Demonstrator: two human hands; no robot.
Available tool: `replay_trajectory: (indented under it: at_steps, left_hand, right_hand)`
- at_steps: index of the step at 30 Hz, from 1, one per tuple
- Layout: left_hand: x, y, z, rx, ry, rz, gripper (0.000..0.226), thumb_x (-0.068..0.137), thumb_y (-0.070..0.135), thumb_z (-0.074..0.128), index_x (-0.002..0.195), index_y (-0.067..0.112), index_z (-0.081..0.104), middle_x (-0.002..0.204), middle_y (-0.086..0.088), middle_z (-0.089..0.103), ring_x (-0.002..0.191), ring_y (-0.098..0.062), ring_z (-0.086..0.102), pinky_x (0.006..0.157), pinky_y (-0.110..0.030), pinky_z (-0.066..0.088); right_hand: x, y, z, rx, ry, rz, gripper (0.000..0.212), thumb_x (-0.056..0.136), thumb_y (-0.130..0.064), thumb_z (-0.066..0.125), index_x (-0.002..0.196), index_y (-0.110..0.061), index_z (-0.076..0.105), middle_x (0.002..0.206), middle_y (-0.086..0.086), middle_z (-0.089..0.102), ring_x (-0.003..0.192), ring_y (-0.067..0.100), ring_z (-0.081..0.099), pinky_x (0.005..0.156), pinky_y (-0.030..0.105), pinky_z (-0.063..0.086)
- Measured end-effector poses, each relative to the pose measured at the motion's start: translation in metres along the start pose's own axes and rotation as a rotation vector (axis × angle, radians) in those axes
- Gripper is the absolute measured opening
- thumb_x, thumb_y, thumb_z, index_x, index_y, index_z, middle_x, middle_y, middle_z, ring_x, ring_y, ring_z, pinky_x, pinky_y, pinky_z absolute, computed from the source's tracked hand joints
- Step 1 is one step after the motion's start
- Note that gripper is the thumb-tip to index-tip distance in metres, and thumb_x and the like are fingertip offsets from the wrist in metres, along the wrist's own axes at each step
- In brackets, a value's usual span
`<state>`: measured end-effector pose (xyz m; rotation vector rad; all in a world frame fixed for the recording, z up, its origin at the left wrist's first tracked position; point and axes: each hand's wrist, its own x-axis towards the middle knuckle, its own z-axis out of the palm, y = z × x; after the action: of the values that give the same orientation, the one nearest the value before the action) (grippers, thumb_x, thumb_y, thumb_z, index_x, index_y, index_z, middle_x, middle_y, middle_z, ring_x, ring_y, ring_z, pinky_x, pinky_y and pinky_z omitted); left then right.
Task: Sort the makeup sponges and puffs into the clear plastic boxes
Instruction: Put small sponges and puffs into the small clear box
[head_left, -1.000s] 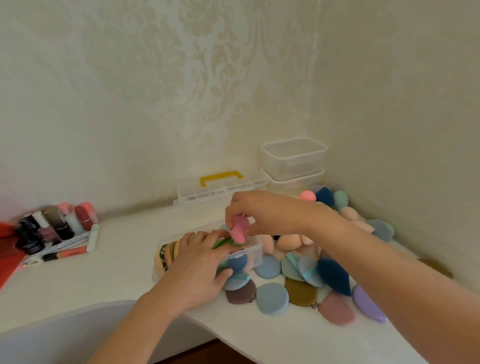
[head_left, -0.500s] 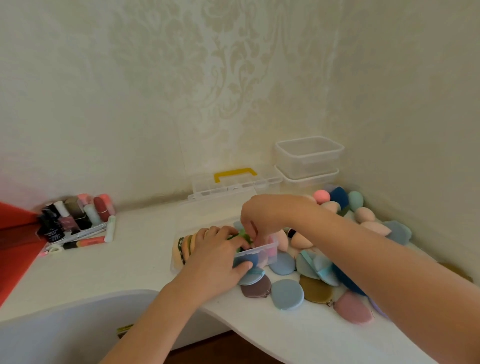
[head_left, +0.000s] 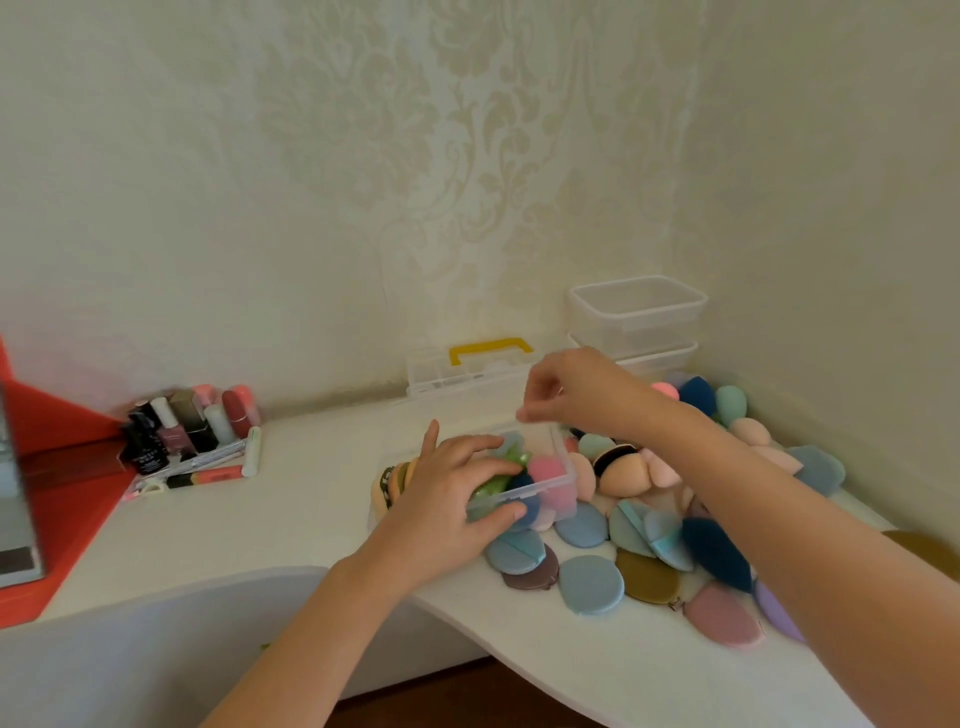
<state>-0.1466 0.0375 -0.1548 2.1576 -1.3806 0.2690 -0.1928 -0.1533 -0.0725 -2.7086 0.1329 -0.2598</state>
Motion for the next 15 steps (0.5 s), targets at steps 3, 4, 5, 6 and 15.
replay_trajectory:
  at_steps: [3,4,5,6,15]
  left_hand:
    - [-0.006,-0.001,-0.002,-0.009,0.164,0.025,0.041,0.082,0.055,0.049,0.106,0.028,0.067,0.118,0.012,0.054,0.117,0.000,0.045,0.118,-0.033,-0.006]
    - [-0.008,-0.002,-0.003,-0.005,0.223,-0.003,0.039,0.083,0.054,0.050,0.106,0.026,0.066,0.117,0.010,0.054,0.117,-0.001,0.045,0.118,-0.040,0.000]
    - [-0.010,-0.004,-0.005,-0.013,0.283,-0.055,0.041,0.083,0.053,0.049,0.108,0.025,0.065,0.119,0.008,0.053,0.118,-0.003,0.043,0.117,-0.045,0.006]
    - [-0.012,-0.007,-0.008,-0.036,0.341,-0.124,0.045,0.082,0.053,0.049,0.115,0.025,0.060,0.124,0.007,0.051,0.121,-0.005,0.040,0.116,-0.046,0.013]
    - [-0.038,-0.022,-0.016,-0.513,0.149,-0.671,0.114,0.067,0.041,0.077,0.150,0.022,0.002,0.155,0.001,0.019,0.140,-0.015,0.025,0.106,-0.023,0.023]
  right_hand:
    - [0.019,0.009,0.002,0.133,0.136,0.233,0.040,0.085,-0.040,0.065,0.114,-0.013,0.057,0.114,0.004,0.059,0.098,0.018,0.055,0.080,0.026,0.039]
    - [0.023,0.010,0.004,0.190,0.063,0.329,0.049,0.086,-0.042,0.064,0.122,-0.011,0.054,0.121,0.006,0.058,0.104,0.020,0.056,0.084,0.027,0.040]
    - [0.026,0.011,0.008,0.237,-0.031,0.405,0.056,0.086,-0.044,0.063,0.127,-0.008,0.051,0.125,0.008,0.057,0.106,0.022,0.056,0.086,0.029,0.041]
    - [0.028,0.012,0.012,0.260,-0.117,0.454,0.060,0.087,-0.044,0.062,0.130,-0.004,0.049,0.125,0.010,0.058,0.104,0.023,0.058,0.087,0.031,0.044]
    - [0.035,0.012,0.032,0.875,-0.011,0.386,0.056,0.081,0.002,0.067,0.131,-0.012,0.048,0.111,0.014,0.067,0.089,0.019,0.063,0.064,0.022,0.046]
